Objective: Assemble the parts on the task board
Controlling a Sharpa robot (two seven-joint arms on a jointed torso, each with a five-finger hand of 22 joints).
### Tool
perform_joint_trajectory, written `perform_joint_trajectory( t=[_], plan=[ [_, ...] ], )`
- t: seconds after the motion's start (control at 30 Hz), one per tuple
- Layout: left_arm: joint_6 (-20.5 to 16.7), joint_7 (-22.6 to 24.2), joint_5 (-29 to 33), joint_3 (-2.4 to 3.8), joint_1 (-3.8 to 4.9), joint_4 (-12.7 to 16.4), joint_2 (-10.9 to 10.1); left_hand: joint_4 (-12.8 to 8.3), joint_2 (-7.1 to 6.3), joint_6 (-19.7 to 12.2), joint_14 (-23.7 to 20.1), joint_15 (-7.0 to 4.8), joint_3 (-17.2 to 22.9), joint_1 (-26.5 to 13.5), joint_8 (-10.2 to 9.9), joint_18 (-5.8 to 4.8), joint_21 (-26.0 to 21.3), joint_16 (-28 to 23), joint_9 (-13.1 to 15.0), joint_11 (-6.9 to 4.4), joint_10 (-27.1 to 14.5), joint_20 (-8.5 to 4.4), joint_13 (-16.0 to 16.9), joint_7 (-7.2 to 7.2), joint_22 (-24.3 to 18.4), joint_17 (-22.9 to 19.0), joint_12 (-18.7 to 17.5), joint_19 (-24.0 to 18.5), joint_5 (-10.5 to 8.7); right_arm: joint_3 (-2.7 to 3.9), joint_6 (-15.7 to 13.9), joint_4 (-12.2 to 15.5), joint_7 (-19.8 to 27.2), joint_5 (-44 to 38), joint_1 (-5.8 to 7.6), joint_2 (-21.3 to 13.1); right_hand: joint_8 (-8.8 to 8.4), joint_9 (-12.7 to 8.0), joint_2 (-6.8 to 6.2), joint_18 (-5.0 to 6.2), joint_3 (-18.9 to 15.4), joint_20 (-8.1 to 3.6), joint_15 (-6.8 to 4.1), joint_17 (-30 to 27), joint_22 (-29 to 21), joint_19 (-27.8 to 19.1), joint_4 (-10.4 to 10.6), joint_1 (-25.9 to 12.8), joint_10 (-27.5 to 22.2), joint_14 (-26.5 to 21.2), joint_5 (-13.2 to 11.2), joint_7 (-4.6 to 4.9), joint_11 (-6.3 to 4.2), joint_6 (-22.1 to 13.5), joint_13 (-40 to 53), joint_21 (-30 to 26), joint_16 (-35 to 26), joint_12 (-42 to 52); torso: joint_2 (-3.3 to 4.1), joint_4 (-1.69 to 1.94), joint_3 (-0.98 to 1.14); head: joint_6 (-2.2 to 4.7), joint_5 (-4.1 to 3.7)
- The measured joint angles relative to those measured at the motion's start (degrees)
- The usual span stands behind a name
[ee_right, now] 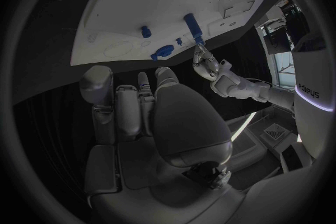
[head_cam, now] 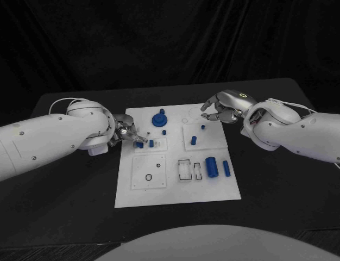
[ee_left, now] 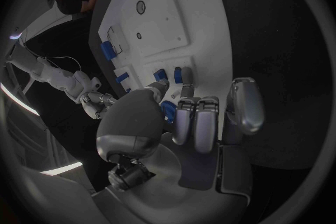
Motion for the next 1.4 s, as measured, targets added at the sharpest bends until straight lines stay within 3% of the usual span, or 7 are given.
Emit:
perform_joint_trajectory(
  t=[0.2, 0.43, 0.9, 1.07, 1.4],
  plan=[
    [0.26, -0.16, 0.00, 0.00, 0.00, -0.01, -0.14, -0.15, 0.49, -0.58, 0.00, 0.00, -0.15, 1.71, 1.39, 0.00, -0.14, 0.00, 2.37, 0.00, 0.00, 0.00, 0.00, 0.00, 0.00, 0.00, 0.00, 0.00, 6.07, 0.00, 0.02, -0.02, 0.00, 0.00, -0.03, 0.02, 0.00, 0.00, 0.00, 0.00, 0.00, 0.00, 0.04, 0.00, 0.00, 0.00, 0.00, 0.00, 0.00, 0.02, 0.03, 0.00, 0.00, 0.00, 0.00, -0.04, 0.00, 0.01, -0.01, 0.00, 0.01, 0.00, -0.01],
    [0.35, -0.21, 0.00, 0.00, -0.01, -0.01, -0.16, -0.40, 0.51, -0.99, 0.00, 0.00, 0.10, 2.32, 1.77, 0.00, -0.14, 0.00, 3.86, 0.00, 0.00, 0.00, 0.00, -0.42, 0.00, 0.00, 0.00, 0.00, 9.05, 0.00, 0.04, -0.03, -0.01, 0.00, -0.05, 0.03, 0.00, -0.05, 0.00, 0.00, 0.16, 0.00, -0.11, 0.00, 0.00, 0.00, -0.16, 0.00, -0.21, -0.16, 0.25, 0.00, -0.20, 0.00, 0.00, -0.21, 0.00, 0.09, -0.01, -0.01, 0.01, 0.00, 0.09],
    [0.01, 0.29, 0.00, 0.00, -0.01, 0.22, -0.16, -0.37, 0.75, -0.96, 0.00, 0.00, 0.10, 2.56, 2.55, 0.00, -0.14, 0.00, 4.45, 0.00, 0.00, 0.00, 0.00, -0.43, 0.00, -0.01, 0.00, 0.00, 9.28, 0.00, 0.07, -0.10, -0.02, 0.00, -0.08, 0.14, 0.00, -0.05, -0.22, 0.00, 0.48, 0.00, -0.01, 0.00, -0.01, 0.00, -0.16, 0.22, -0.21, -0.24, 0.93, 0.00, -0.20, 0.00, 0.00, -0.21, -0.21, -0.07, -0.01, -0.01, 0.01, 0.00, 0.02],
    [-0.10, 0.56, 0.00, 0.00, -0.01, 0.26, -0.13, 0.92, 0.75, 0.06, 0.00, 0.00, -0.58, 2.56, 2.97, 0.00, 0.10, 0.00, 4.94, 0.00, 0.00, -0.14, 0.00, -0.83, 0.00, 0.00, 0.00, 0.14, 6.51, 0.00, 0.09, -0.13, -0.03, 0.00, -0.09, 0.17, 0.00, -0.05, -0.22, 0.00, 0.48, 0.00, 0.00, 0.00, -0.01, 0.00, -0.16, 0.22, -0.21, -0.24, 0.92, 0.00, -0.20, 0.00, 0.00, -0.44, -0.21, -0.07, -0.01, 0.00, 0.01, 0.00, 0.06],
    [-0.31, 0.74, 0.00, 0.00, -0.02, 0.28, -0.05, 1.60, 0.75, 1.69, -0.21, -0.21, -0.94, 2.56, 4.27, 0.00, 0.59, 0.00, 5.99, -0.40, 0.02, -0.43, 0.00, -1.24, 0.00, -0.01, 0.00, 0.43, 5.51, 0.00, 0.12, -0.19, -0.04, 0.00, -0.10, 0.27, 0.00, -0.10, -0.22, 0.00, 0.64, 0.00, 0.00, 0.00, 0.04, 0.00, 0.00, 0.22, -0.21, -0.22, 1.32, 0.00, -0.20, 0.00, 0.00, -0.44, -0.21, -0.05, -0.01, 0.00, 0.01, 0.00, 0.05]
  ],
)
